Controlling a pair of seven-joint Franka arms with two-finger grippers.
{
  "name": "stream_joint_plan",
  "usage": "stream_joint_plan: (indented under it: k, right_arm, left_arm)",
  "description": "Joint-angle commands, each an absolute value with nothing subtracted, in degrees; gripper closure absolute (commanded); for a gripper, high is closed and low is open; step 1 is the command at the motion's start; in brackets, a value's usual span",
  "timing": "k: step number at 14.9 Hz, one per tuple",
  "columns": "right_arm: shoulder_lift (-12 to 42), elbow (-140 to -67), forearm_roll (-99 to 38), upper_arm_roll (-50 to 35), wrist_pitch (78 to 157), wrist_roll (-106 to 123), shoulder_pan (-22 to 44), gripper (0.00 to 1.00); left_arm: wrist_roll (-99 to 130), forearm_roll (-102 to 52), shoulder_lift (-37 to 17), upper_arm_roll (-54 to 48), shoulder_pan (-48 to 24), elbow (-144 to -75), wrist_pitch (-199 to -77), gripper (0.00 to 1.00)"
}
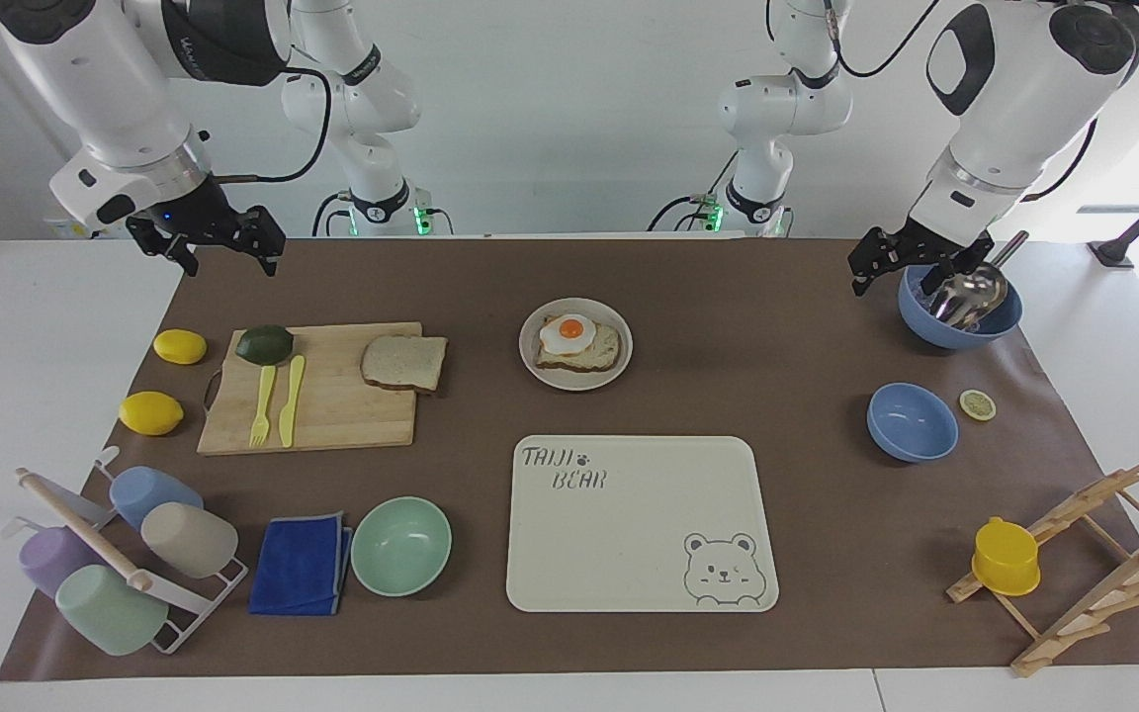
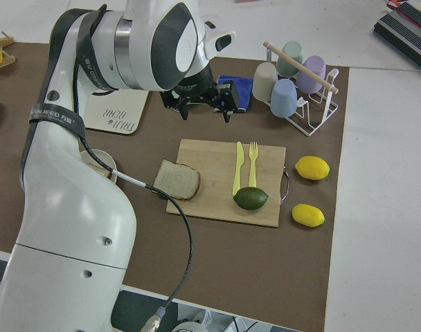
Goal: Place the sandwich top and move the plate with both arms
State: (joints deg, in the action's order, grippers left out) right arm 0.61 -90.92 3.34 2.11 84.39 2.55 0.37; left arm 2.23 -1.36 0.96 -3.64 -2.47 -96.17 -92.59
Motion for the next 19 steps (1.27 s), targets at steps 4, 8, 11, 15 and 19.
stream_joint_plan:
  k: [4,8,11,15,19]
  right_arm:
    - [0.35,-91.14,2.2,2.11,84.2,3.87,-0.09,0.0]
    - [-0.26,-91.14,2.11,2.02,84.29,3.25,-0.09,0.0]
    - [-0.88,-91.23,2.11,1.67,84.02,3.43,0.61,0.0]
    - [-3.42,-98.06,0.0,-0.26,90.93,2.47,7.71,0.0]
    - [4.19,-100.28,3.14,-0.26,97.1,-13.32,20.27,0.0]
  left_arm:
    - [1.41,-0.26,2.02,-4.22,-1.67,-97.03,-92.99,0.0]
    - [1.41,-0.26,2.02,-4.22,-1.67,-97.03,-92.99,0.0]
    - [1.41,-0.26,2.11,-4.22,-1.67,-97.03,-92.99,0.0]
    - [1.41,-0.26,2.02,-4.22,-1.67,-97.03,-92.99,0.0]
    - [1.41,-0.26,2.11,-4.22,-1.67,-97.03,-92.99,0.0]
